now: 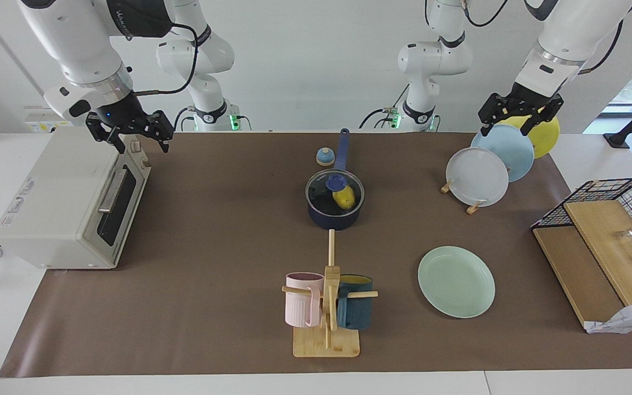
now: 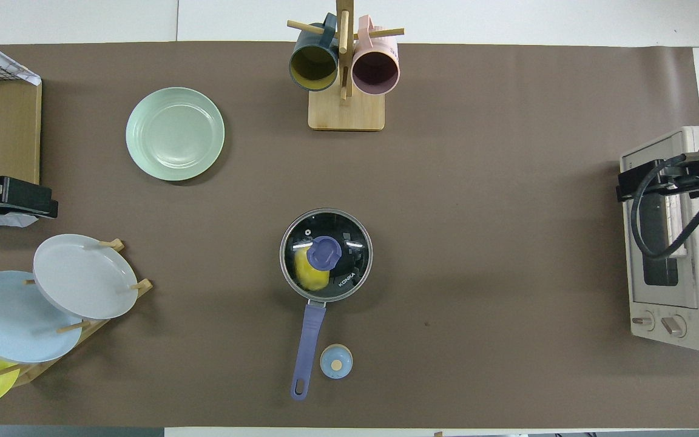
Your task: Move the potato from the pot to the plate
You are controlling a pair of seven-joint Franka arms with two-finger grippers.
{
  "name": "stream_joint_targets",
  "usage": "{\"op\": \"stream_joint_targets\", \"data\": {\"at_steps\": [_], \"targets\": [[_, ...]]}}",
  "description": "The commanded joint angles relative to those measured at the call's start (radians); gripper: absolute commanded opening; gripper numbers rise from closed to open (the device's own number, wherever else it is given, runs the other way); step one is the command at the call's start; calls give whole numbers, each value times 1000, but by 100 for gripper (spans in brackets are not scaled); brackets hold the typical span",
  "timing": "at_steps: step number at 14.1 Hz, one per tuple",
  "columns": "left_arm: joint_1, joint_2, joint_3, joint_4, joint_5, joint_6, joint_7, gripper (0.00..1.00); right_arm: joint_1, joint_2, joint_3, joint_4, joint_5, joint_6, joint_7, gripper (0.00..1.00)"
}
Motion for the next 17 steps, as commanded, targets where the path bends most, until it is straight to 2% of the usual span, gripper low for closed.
{"op": "stream_joint_targets", "data": {"at_steps": [1, 8, 13, 17], "targets": [[11, -15, -9, -6, -11, -6, -12, 100, -10, -24, 4, -31, 21, 16, -20, 100], [11, -17, -9, -7, -11, -6, -12, 100, -9, -24, 4, -30, 20, 18, -21, 100], [8, -18, -9, -12, -11, -6, -11, 100, 28, -25, 13, -31, 21, 45, -38, 100], [13, -26, -11, -20, -11, 0, -3, 100, 138, -18, 13, -50, 26, 97, 32, 100]]}}
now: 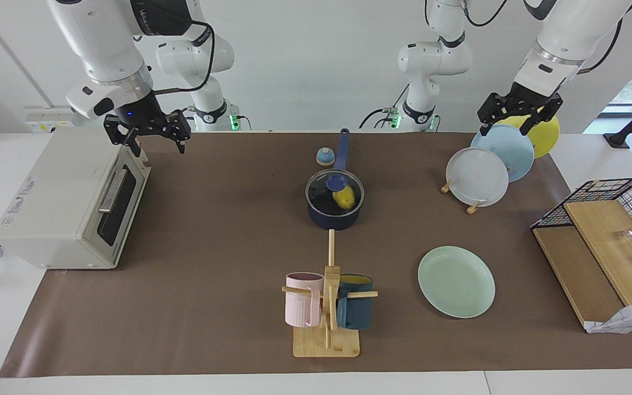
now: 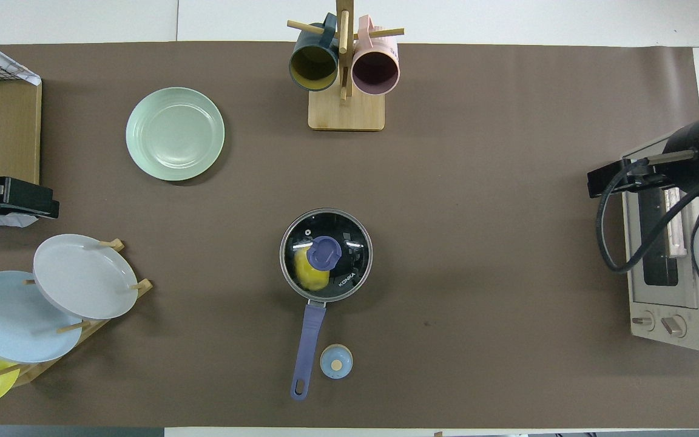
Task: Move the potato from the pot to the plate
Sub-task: 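Reach the right gripper over the glass lid on the saucepan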
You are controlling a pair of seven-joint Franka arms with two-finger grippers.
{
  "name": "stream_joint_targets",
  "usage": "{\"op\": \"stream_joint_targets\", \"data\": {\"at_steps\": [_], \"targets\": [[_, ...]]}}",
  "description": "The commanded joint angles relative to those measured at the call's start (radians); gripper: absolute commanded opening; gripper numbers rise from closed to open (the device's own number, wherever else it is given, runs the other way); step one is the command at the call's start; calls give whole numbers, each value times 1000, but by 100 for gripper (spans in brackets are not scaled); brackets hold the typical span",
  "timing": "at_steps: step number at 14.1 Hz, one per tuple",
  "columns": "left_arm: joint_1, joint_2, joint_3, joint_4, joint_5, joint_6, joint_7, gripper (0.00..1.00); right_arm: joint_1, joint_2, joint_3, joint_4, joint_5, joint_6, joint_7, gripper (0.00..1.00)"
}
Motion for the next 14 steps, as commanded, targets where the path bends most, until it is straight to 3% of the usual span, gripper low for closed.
{"op": "stream_joint_targets", "data": {"at_steps": [1, 9, 11, 14], "targets": [[12, -23, -6, -19, -11, 4, -6, 100, 74, -10, 0, -36, 31, 42, 71, 100], [9, -23, -5, -25, -11, 27, -15, 100, 422, 162, 0, 34, 50, 195, 532, 100], [6, -25, -3, -39, -11, 63, -2, 100, 479, 237, 0, 77, 44, 212, 608, 100], [15, -28, -3, -54, -9, 132, 3, 100, 511, 261, 0, 51, 42, 318, 626, 100]]}}
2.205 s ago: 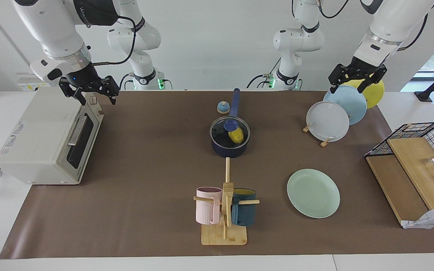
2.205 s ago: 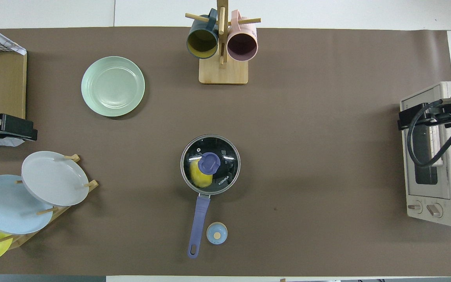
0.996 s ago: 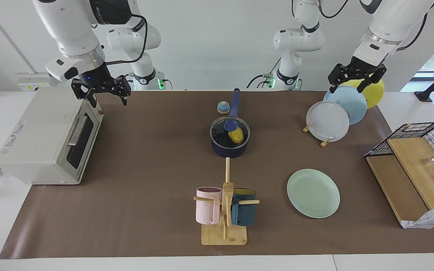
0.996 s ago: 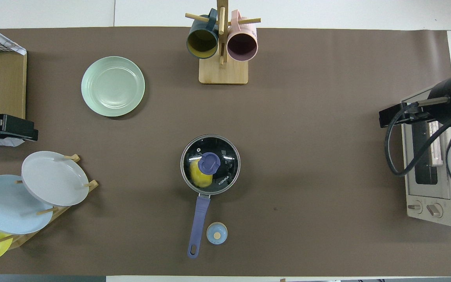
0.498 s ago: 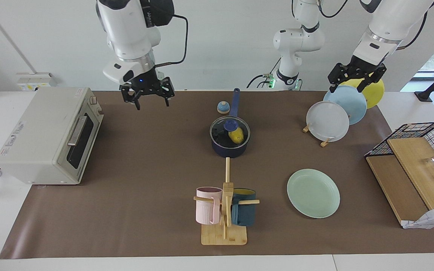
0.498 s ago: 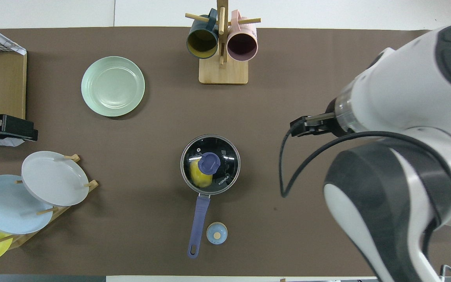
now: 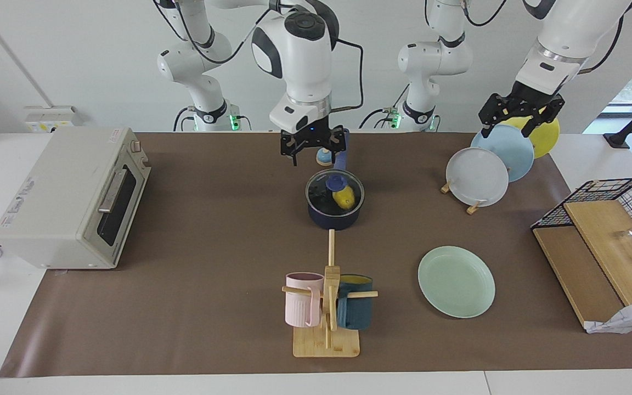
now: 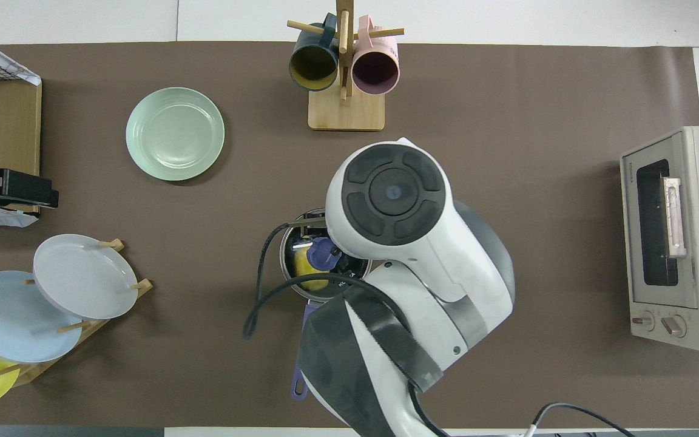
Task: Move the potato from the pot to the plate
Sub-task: 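Reach the right gripper over the glass lid on the saucepan, then grasp the lid knob with the right gripper and lift it up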
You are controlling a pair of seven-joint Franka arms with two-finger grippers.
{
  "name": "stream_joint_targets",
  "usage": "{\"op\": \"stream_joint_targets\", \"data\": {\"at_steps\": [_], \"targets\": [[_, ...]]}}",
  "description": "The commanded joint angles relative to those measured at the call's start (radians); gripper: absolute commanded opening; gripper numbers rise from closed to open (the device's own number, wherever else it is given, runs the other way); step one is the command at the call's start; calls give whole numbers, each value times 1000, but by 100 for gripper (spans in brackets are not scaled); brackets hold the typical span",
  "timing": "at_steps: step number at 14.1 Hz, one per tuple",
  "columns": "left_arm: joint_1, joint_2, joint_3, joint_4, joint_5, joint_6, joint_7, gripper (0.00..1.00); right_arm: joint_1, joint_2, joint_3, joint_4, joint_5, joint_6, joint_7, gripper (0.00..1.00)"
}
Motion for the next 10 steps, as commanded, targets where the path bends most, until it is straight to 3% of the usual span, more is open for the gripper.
{"op": "stream_joint_targets", "data": {"at_steps": [1, 10], "targets": [[10, -25, -3, -43, -5, 61, 1, 100, 17, 35, -7, 19, -2, 32, 12, 100], [13, -26, -3, -40, -8, 53, -2, 100, 100, 123, -7, -13, -120, 88, 32, 100]]}}
